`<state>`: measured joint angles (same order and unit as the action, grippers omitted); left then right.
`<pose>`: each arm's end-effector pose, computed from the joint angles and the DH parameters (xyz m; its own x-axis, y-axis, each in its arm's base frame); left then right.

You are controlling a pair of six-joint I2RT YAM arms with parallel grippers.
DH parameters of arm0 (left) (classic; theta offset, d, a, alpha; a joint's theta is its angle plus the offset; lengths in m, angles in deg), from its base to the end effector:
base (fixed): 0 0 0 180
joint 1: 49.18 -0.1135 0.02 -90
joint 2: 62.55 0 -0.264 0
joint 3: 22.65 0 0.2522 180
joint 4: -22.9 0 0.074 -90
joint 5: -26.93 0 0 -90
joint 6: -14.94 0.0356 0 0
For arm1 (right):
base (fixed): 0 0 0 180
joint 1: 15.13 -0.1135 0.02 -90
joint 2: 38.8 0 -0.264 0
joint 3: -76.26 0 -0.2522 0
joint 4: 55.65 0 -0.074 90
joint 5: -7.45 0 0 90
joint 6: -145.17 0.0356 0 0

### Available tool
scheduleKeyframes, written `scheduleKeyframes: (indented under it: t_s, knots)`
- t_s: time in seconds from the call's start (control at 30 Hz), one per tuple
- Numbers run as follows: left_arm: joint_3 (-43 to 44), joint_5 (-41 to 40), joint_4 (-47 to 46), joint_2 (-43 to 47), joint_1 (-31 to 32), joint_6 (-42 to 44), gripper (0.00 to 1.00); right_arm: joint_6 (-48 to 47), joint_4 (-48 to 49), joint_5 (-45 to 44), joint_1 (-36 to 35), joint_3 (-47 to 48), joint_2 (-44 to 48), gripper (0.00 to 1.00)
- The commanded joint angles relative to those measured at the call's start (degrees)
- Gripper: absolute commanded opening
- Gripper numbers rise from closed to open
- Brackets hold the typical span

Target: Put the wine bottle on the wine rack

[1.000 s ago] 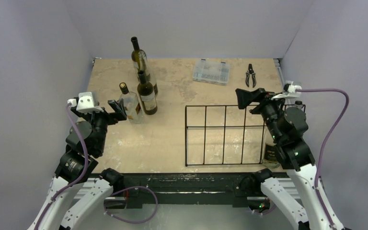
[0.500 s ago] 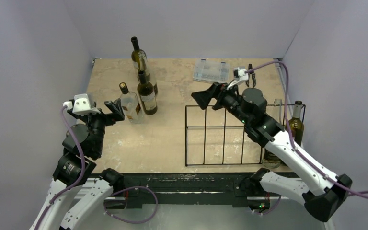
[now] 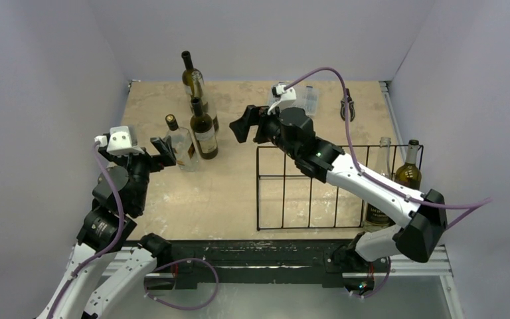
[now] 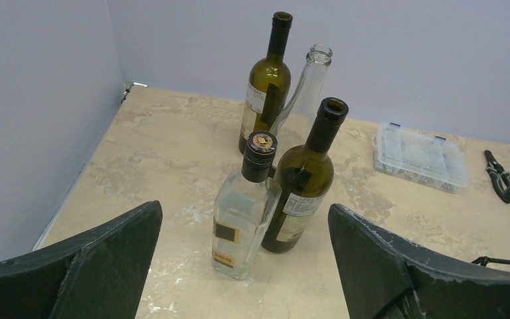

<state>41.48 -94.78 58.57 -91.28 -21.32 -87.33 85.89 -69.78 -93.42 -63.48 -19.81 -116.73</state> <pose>0.0957 -0.0294 0.3860 0.0102 -0.2099 -0.9777 -0.0665 0.9754 -0.2101 0.2200 0.2372 0.3826 -0.3923 0.3138 -0.8647 -0.4762 0.7350 0.4828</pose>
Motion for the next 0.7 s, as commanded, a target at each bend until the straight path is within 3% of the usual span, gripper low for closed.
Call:
scheduleKeyframes:
  t_s: [0.0,0.47,0.67]
  knots:
    - [1.72,0.2,-1.96,-0.74,0.27,1.46,0.96,-2.91,1.94,-4.51,-1.31,6.22,-4.29,0.99]
    - [0.97,-1.29,-2.47,0.03,0.27,1.81,0.96,-8.97,6.06,-8.09,-5.9,23.9,-24.01,0.98]
    - [0.93,-0.44,-2.35,-0.04,0.27,1.1,0.96,-8.19,7.28,-9.76,-6.28,29.76,-30.96,0.76]
